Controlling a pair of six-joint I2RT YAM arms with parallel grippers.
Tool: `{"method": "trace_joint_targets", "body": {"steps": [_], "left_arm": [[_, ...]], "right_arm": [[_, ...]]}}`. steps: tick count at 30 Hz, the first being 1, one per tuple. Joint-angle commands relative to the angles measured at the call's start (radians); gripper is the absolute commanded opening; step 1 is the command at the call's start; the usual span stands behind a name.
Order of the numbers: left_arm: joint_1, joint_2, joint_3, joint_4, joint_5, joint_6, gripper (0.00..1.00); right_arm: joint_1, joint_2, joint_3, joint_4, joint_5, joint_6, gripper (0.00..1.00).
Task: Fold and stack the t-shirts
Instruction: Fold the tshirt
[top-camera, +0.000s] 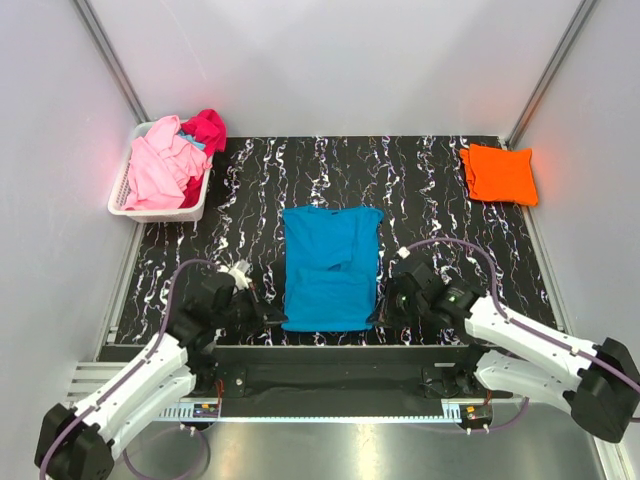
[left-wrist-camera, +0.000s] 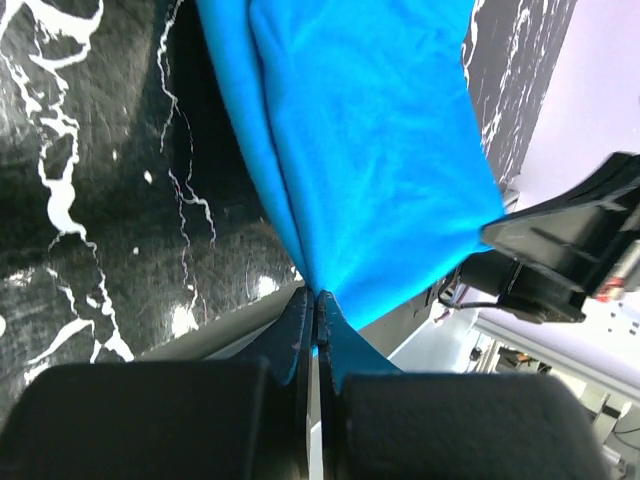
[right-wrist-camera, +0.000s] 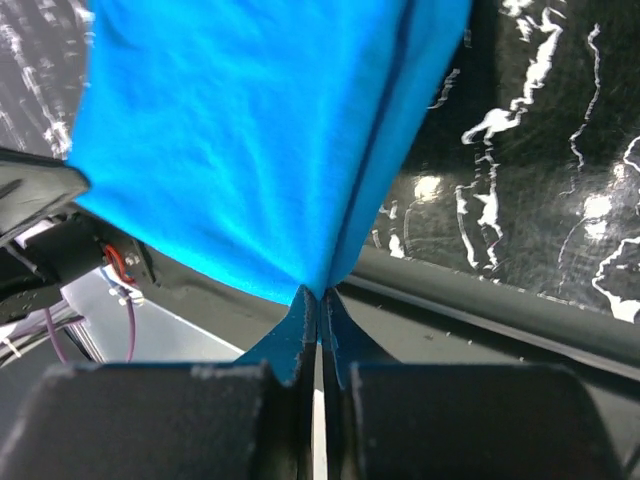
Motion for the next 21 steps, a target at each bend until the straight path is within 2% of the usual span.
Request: {"method": "trace_joint_targets", "body": {"steps": [1, 6, 10, 21], "left_arm": [[-0.017, -0.061, 0.039, -0.077, -0.031, 0.022, 0.0], [-0.023, -0.127, 0.112, -0.181, -0.075, 0.047, 0.0], [-0.023, -0.138, 0.241, -0.246, -0.137, 0.088, 0.0], [-0.024, 0.095, 0.488, -0.262, -0.256, 0.186, 0.0]], "right_arm": [[0.024, -0.038, 0.09, -0.12, 0.056, -0.047, 0.0], [0.046, -0.067, 0.214, -0.221, 0.109, -0.09, 0.0], [0.047, -0.063, 0.311, -0.287, 0.171, -0.129, 0.0], [0.049, -0.006, 0.377, -0.287, 0.3, -0.163, 0.0]]}}
